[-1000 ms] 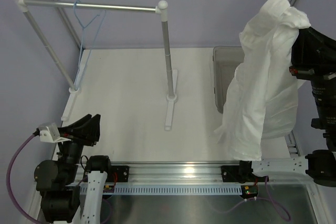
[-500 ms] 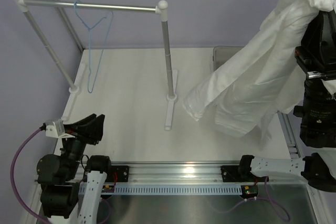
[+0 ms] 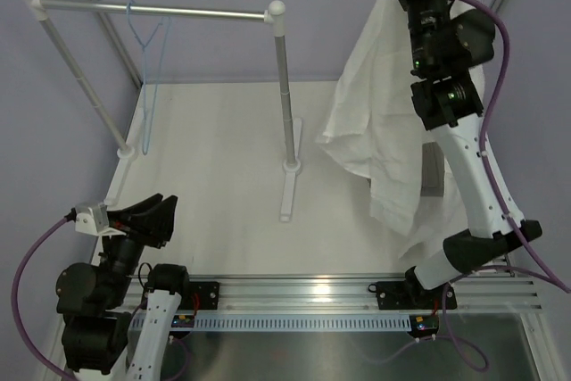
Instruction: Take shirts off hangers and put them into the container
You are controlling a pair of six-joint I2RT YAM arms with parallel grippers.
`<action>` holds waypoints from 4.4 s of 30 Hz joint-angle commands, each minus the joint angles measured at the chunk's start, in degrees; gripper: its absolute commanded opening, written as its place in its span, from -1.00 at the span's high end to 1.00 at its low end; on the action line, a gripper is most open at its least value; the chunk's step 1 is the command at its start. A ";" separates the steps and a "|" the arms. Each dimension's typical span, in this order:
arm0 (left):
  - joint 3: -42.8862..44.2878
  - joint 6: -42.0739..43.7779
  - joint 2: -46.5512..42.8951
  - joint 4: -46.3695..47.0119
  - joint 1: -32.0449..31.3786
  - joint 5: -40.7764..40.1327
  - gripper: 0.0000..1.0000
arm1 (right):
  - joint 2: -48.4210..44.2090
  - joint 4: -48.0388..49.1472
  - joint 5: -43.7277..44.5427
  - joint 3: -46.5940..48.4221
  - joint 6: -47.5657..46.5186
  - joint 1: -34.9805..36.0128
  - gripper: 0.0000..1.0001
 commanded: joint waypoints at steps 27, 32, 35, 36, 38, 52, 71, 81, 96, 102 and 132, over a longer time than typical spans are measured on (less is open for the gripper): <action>0.94 2.63 8.31 0.50 -1.59 -0.46 0.12 | 30.12 18.44 -23.82 38.20 26.49 -27.73 1.00; -1.59 2.19 10.43 2.43 -1.51 -0.20 0.13 | 35.50 20.64 -25.15 43.39 30.80 -30.64 1.00; -3.70 1.75 11.47 4.53 -1.51 0.59 0.15 | 38.05 21.61 -25.24 45.06 31.42 -31.70 1.00; -3.79 1.84 11.74 5.15 -1.51 0.77 0.15 | 38.66 21.96 -25.24 45.41 31.33 -31.87 1.00; -3.71 2.27 12.53 5.59 -1.51 0.86 0.16 | 39.90 23.19 -25.15 46.38 31.68 -32.23 1.00; -4.67 -0.27 13.94 7.88 -1.51 4.37 0.20 | 39.99 34.26 -24.36 49.82 36.96 -33.46 0.99; -1.86 -0.89 12.71 4.19 -1.51 5.77 0.24 | 46.77 24.43 -19.34 36.02 38.01 -31.88 0.99; 1.38 -1.77 7.97 0.41 -1.42 6.22 0.23 | 26.21 15.89 -21.20 14.68 40.91 -26.69 1.00; 14.31 -1.15 6.82 -11.63 -1.33 7.62 0.21 | 3.78 20.28 -11.62 -21.72 37.40 -28.62 1.00; 14.14 -1.33 7.44 -11.63 -1.16 8.06 0.21 | 3.86 23.02 -5.90 -24.46 36.52 -29.59 1.00; 10.97 -3.17 5.15 -9.26 -0.72 9.38 0.21 | 6.51 14.33 10.28 -34.47 58.55 -28.98 1.00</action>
